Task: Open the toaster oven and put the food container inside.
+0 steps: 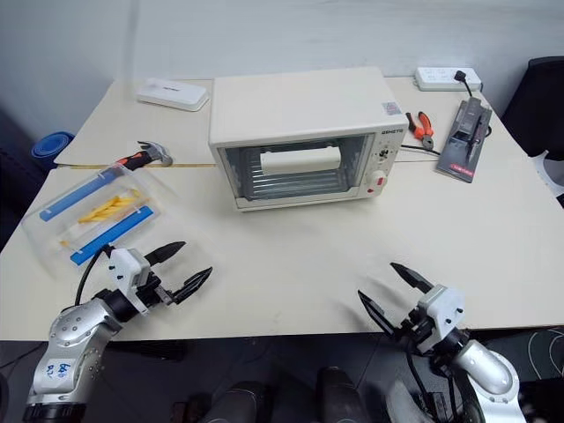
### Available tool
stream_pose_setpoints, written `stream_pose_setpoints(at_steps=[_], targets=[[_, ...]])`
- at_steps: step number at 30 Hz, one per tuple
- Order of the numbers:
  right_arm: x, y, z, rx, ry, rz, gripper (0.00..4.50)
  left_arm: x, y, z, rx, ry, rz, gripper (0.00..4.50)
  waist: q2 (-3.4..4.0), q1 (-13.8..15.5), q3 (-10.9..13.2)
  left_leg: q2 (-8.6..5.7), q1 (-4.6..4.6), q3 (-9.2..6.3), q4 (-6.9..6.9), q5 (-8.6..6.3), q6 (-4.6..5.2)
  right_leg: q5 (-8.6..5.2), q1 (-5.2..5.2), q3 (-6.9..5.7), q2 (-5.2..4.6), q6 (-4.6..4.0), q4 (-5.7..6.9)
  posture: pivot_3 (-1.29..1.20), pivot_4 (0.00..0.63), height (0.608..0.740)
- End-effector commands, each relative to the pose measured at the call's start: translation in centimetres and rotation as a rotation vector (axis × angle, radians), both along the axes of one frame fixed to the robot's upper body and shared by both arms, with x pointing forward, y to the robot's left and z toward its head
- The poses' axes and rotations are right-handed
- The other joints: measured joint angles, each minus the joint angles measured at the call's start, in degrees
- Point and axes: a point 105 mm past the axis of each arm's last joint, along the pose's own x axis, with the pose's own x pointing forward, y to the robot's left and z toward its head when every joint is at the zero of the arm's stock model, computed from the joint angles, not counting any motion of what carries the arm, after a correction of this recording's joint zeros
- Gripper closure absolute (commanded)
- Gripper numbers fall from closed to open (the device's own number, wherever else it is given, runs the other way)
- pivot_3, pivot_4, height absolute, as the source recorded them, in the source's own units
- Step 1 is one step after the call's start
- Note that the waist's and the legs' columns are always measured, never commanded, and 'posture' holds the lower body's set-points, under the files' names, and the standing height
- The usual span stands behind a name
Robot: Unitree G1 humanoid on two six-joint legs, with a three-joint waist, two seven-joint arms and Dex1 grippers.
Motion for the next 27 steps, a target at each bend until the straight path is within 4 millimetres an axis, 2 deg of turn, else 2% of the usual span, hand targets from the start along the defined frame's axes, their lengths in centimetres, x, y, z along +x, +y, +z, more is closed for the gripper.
stream_pose_setpoints(at_steps=[1, 3, 5, 9, 12, 16, 21, 24, 27], targets=[[1.4, 0.5, 2.2, 0.038, -0.062, 0.029, 0.03, -0.2, 0.1, 1.2, 0.014, -0.016, -0.035, 0.00, -0.01, 0.03, 0.01, 0.02, -0.01, 0.01, -0.01, -0.01, -0.02, 0.00, -0.03, 0.00, 0.01, 0.00, 0.00, 0.00, 0.150, 0.740], [2.7, 1.6, 4.6, 0.062, -0.082, 0.119, 0.03, -0.3, 0.3, 2.9, -0.028, -0.021, -0.063, 0.00, -0.01, -0.31, 0.03, 0.09, -0.06, 0.13, 0.03, -0.02, -0.04, 0.03, -0.11, 0.10, 0.07, -0.06, 0.02, 0.00, 0.150, 0.740], [3.9, 2.4, 6.9, 0.084, -0.082, 0.190, 0.03, -1.0, 0.4, 4.9, -0.099, -0.008, -0.167, 0.00, -0.01, -0.31, 0.03, 0.11, -0.07, 0.23, 0.07, -0.01, -0.02, 0.06, -0.16, 0.17, 0.07, -0.09, 0.06, 0.00, 0.150, 0.740], [7.1, 2.6, 9.7, 0.097, -0.037, 0.180, 0.03, -1.8, 1.2, 7.9, -0.110, 0.018, -0.251, 0.00, -0.03, -0.40, 0.05, 0.24, -0.11, 0.22, 0.02, -0.04, -0.07, 0.05, -0.25, 0.13, 0.13, -0.17, 0.05, 0.00, 0.150, 0.740], [8.6, 3.5, 11.2, 0.108, -0.017, 0.222, 0.03, -2.6, 0.7, 9.2, -0.097, 0.052, -0.325, 0.00, -0.01, -0.38, 0.06, 0.24, -0.16, 0.22, -0.05, -0.06, -0.04, 0.05, -0.32, 0.14, 0.13, -0.17, 0.02, 0.00, 0.150, 0.740], [10.1, 5.3, 12.1, 0.097, -0.015, 0.289, 0.03, -2.4, -0.3, 10.0, -0.093, 0.033, -0.340, 0.00, 0.01, -0.31, 0.07, 0.21, -0.23, 0.29, -0.01, -0.16, 0.12, 0.06, -0.35, 0.16, 0.11, -0.17, -0.05, 0.00, 0.150, 0.740], [10.7, 7.7, 13.3, 0.111, -0.046, 0.365, 0.03, -1.9, -1.0, 9.8, -0.127, 0.017, -0.319, 0.00, 0.01, -0.45, 0.07, 0.21, -0.32, 0.31, -0.02, -0.19, 0.11, 0.06, -0.46, 0.15, 0.12, -0.17, -0.07, 0.00, 0.150, 0.740], [10.4, 8.6, 13.8, 0.122, -0.050, 0.406, 0.03, -1.6, -1.0, 9.5, -0.155, 0.021, -0.296, 0.00, 0.01, -0.77, 0.07, 0.21, -0.34, 0.32, 0.00, -0.20, 0.10, 0.06, -0.48, 0.15, 0.12, -0.17, -0.05, 0.00, 0.150, 0.740], [8.6, 9.0, 13.2, 0.063, -0.052, 0.496, 0.03, -1.3, -0.8, 9.3, -0.149, 0.028, -0.278, 0.00, 0.01, -0.92, 0.07, 0.21, -0.35, 0.32, 0.04, -0.20, 0.10, 0.06, -0.48, 0.15, 0.12, -0.17, -0.03, 0.00, 0.150, 0.740]])
